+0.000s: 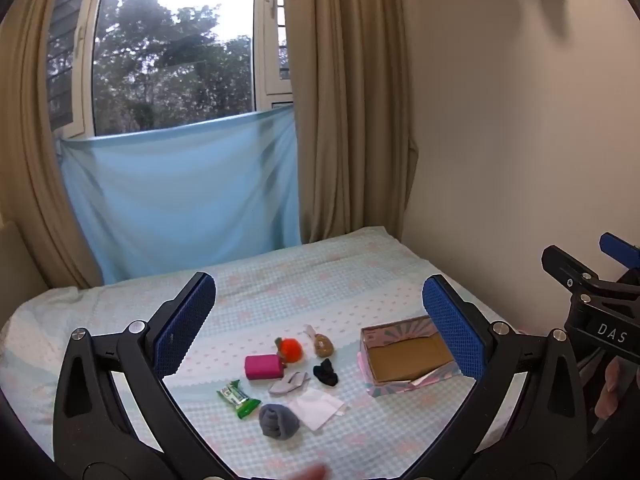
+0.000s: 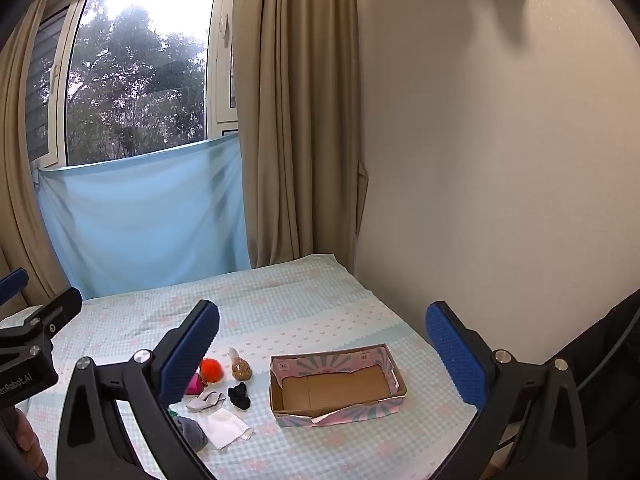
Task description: Organize soft objects
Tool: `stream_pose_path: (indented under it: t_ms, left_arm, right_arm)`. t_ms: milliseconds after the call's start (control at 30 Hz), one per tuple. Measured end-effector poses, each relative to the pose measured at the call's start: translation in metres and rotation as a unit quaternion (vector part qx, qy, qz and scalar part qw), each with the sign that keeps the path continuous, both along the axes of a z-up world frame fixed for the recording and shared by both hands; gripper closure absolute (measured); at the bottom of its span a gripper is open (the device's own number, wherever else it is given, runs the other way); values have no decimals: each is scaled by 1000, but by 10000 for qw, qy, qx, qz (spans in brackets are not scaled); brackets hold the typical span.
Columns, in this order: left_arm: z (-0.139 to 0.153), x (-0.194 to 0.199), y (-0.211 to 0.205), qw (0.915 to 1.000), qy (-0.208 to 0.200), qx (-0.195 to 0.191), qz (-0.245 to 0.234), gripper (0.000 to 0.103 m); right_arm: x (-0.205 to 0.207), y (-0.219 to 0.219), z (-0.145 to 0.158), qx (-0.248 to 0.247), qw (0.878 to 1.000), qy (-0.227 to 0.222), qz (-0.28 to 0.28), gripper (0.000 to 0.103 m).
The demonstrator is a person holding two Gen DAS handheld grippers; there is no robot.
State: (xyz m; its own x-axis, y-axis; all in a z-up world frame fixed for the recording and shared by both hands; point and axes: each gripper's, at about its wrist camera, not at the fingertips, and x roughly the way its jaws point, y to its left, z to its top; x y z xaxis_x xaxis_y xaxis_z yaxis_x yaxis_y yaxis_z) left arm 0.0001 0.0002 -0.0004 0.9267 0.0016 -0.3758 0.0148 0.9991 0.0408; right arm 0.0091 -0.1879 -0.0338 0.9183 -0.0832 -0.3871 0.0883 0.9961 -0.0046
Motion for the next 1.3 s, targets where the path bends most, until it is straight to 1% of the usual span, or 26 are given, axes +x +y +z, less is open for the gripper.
stream_pose_path:
  t_ms: [100,133,167,233,300,367,733,1300]
  left_arm:
    - [0,-1,0,10000,55,-60,23,0]
    - [0,3,-2,9998,173,-43,28,0]
    - [0,3,2,9998,173,-106,34,0]
    - [0,7,2,9997,236,-89,60,0]
    - [6,8,4,9997,221,-99,52,0]
    - [-1,4,7,9997,154,-191,78,0]
    - [-3,5,6,9997,143,-170,128,0]
    - [-7,10,1,9998,140,-149,75,0]
  right_arm:
    - [0,0,0,-6,10000,-42,0,0]
    - [0,0,0,-6,10000,-42,-1,0]
    - [0,0,0,-3,10000,-38,-3,0]
    - [0,0,0,6,10000,-38,0,0]
    - [-1,0,0,16,10000,-45,11,0]
    - [-1,0,1,20,10000,-45,14,0]
    - [5,-10,-1,52,10000,-52,24,0]
    - [-2,-5,-1,97,9999,-70,-37,0]
